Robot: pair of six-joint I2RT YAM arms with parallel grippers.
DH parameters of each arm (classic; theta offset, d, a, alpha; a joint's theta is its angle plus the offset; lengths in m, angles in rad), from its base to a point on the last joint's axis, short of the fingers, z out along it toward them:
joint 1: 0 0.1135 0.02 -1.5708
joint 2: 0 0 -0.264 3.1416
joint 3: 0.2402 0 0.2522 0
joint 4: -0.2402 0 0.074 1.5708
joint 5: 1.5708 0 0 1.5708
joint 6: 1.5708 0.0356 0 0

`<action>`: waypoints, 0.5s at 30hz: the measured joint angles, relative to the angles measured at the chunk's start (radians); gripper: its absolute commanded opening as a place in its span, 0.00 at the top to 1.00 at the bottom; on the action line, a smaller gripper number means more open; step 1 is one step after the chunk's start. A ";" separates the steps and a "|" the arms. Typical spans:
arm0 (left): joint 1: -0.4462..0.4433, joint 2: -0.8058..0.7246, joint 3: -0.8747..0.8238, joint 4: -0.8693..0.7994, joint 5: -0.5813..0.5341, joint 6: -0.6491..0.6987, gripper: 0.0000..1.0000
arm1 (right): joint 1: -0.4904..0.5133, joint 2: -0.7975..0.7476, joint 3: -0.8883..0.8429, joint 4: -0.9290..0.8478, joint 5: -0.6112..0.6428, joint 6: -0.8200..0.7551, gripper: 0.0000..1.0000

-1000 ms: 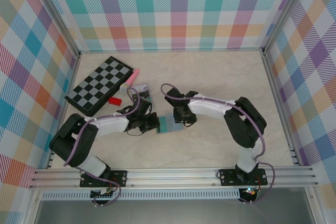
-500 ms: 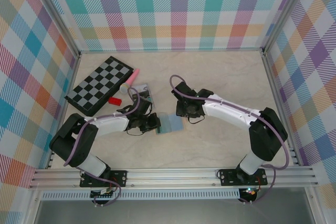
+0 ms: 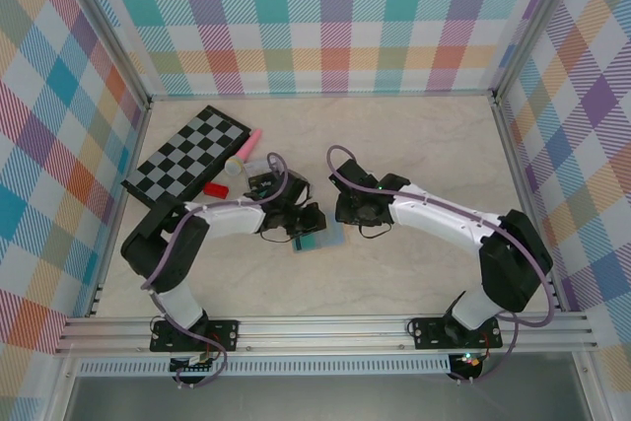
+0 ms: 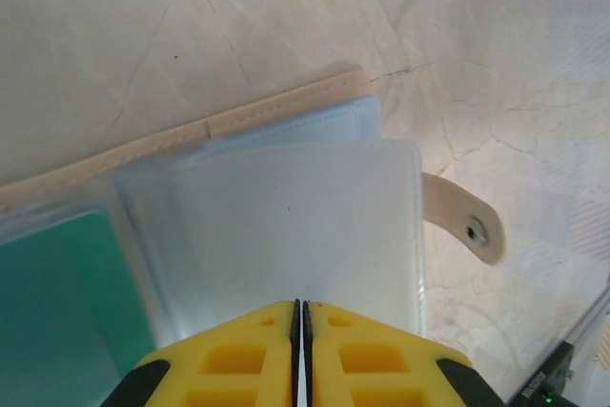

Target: Take the credit cards out of the card holder

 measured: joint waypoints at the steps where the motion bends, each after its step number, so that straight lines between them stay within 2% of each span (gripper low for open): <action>1: -0.003 0.019 0.006 0.000 0.000 -0.001 0.89 | -0.003 -0.006 -0.006 0.003 0.000 0.002 0.57; 10: -0.013 0.064 0.037 -0.010 -0.013 -0.007 0.90 | -0.005 -0.016 -0.037 0.013 -0.004 0.005 0.57; 15: -0.013 0.012 0.033 -0.053 -0.034 -0.005 0.85 | -0.005 -0.016 -0.038 0.046 -0.064 -0.014 0.62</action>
